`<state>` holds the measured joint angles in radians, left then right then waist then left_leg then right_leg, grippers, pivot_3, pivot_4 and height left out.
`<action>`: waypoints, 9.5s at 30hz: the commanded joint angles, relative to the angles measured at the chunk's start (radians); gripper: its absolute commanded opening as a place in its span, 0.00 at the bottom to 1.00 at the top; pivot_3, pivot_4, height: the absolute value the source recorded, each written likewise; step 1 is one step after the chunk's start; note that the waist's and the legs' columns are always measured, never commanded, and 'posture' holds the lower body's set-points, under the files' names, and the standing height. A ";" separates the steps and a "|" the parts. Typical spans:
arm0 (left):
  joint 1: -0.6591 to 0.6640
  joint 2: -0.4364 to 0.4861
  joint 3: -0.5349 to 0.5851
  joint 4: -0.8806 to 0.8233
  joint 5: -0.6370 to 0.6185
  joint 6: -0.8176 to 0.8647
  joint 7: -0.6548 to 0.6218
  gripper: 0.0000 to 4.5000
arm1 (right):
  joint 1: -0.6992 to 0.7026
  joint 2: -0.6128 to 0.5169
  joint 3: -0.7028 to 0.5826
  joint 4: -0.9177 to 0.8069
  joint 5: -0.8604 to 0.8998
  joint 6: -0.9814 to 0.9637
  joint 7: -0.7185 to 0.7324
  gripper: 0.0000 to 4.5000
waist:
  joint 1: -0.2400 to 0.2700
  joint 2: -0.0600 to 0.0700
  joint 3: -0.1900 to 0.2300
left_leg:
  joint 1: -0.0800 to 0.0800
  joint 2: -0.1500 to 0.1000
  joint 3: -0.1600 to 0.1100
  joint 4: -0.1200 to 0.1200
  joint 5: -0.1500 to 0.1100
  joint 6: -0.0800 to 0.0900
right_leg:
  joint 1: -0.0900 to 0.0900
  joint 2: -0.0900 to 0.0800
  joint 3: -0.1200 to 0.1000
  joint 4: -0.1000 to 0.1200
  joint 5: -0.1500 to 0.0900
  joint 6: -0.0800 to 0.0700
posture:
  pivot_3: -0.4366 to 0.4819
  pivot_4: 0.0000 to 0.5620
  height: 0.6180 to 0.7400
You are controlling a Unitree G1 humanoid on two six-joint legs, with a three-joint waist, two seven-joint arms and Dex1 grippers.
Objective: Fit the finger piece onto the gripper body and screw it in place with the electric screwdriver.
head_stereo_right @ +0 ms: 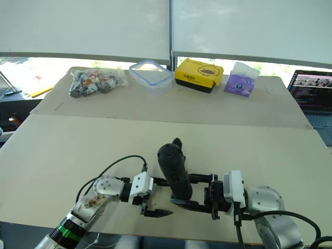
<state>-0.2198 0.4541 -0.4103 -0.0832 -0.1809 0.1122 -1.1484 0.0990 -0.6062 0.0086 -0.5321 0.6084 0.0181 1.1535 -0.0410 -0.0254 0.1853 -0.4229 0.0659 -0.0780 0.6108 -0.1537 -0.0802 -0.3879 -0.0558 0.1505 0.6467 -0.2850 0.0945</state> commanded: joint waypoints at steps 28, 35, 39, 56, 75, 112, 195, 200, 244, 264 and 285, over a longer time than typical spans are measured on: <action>0.022 -0.007 -0.033 0.013 0.011 0.002 0.000 1.00 | 0.004 -0.027 -0.108 -0.094 0.153 0.069 -0.049 0.43 | 0.000 0.000 0.000 | 0.000 0.000 0.000 0.000 0.000 0.000 | 0.000 0.000 0.000 0.000 0.000 0.000 | 0.48 0.27 1.00; 0.015 -0.011 -0.036 0.024 0.013 -0.004 -0.005 1.00 | -0.027 -0.006 -0.071 -0.094 0.137 0.075 -0.072 0.43 | 0.001 0.000 0.000 | 0.000 0.000 0.000 0.000 0.000 0.000 | 0.000 0.000 0.000 0.000 0.000 0.000 | 0.48 0.27 1.00; 0.015 -0.010 -0.036 0.026 0.014 -0.007 -0.008 1.00 | -0.034 0.003 -0.049 -0.087 0.119 0.066 -0.070 0.43 | 0.002 0.000 -0.001 | 0.000 0.000 0.000 0.000 0.000 0.000 | 0.000 0.000 0.000 0.000 0.000 0.000 | 0.48 0.27 1.00; 0.025 -0.007 -0.038 0.026 0.014 -0.013 -0.008 1.00 | -0.028 0.004 -0.038 -0.077 0.087 0.053 -0.057 0.43 | 0.001 0.000 -0.001 | 0.000 0.000 0.000 0.000 0.000 0.000 | 0.000 0.000 0.000 0.000 0.000 0.000 | 0.48 0.27 1.00; 0.020 -0.010 -0.042 0.029 0.016 -0.013 -0.008 1.00 | -0.024 0.020 -0.041 -0.050 0.055 0.033 -0.034 0.43 | 0.002 0.000 -0.001 | 0.000 0.000 0.000 0.000 0.000 0.000 | 0.000 0.000 0.000 0.000 0.000 0.000 | 0.48 0.27 1.00; 0.028 -0.008 -0.042 0.024 0.015 -0.012 -0.006 1.00 | -0.044 0.030 -0.031 -0.039 0.049 0.041 -0.031 0.43 | 0.001 0.000 -0.001 | 0.000 0.000 0.000 0.000 0.000 0.000 | 0.000 0.000 0.000 0.000 0.000 0.000 | 0.48 0.27 1.00; 0.029 -0.009 -0.048 0.039 0.021 -0.025 -0.007 1.00 | -0.049 0.015 -0.087 -0.068 0.139 0.123 -0.061 0.43 | 0.001 0.001 -0.002 | 0.000 0.000 0.000 0.000 0.000 0.000 | 0.000 0.000 0.000 0.000 0.000 0.000 | 0.48 0.27 1.00; 0.029 -0.009 -0.048 0.035 0.020 -0.021 -0.007 1.00 | -0.055 0.016 -0.072 -0.057 0.124 0.123 -0.059 0.43 | 0.001 0.001 -0.002 | 0.000 0.000 0.000 0.000 0.000 0.000 | 0.000 0.000 0.000 -0.001 0.000 0.000 | 0.48 0.27 1.00; 0.044 -0.002 -0.045 0.049 0.022 -0.036 -0.007 1.00 | -0.052 0.017 -0.067 -0.027 0.098 0.114 -0.042 0.43 | 0.000 0.001 -0.002 | 0.000 0.000 0.000 0.000 0.000 0.000 | 0.000 0.000 0.000 -0.001 0.000 0.000 | 0.48 0.27 1.00; 0.046 -0.002 -0.047 0.033 0.020 -0.025 -0.002 1.00 | -0.050 0.024 -0.055 -0.002 0.072 0.092 -0.027 0.43 | 0.000 0.001 -0.003 | 0.000 0.000 0.000 0.000 0.000 0.000 | 0.000 0.000 0.000 -0.001 0.000 -0.001 | 0.48 0.27 1.00; 0.041 0.001 -0.043 0.058 0.024 -0.044 -0.012 1.00 | -0.034 0.055 -0.035 0.012 0.038 0.054 -0.017 0.43 | -0.001 0.001 -0.006 | 0.001 0.000 0.000 0.000 0.000 0.000 | 0.000 0.000 0.000 -0.001 -0.003 -0.005 | 0.48 0.27 1.00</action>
<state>-0.2050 0.4493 -0.4155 -0.0628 -0.1806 0.0608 -1.1509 0.0645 -0.5566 -0.0164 -0.5055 0.6392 0.1004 1.1339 -0.0421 -0.0239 0.1797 -0.4224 0.0657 -0.0781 0.6103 -0.1537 -0.0802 -0.3877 -0.0559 0.1506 0.6461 -0.2884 0.0888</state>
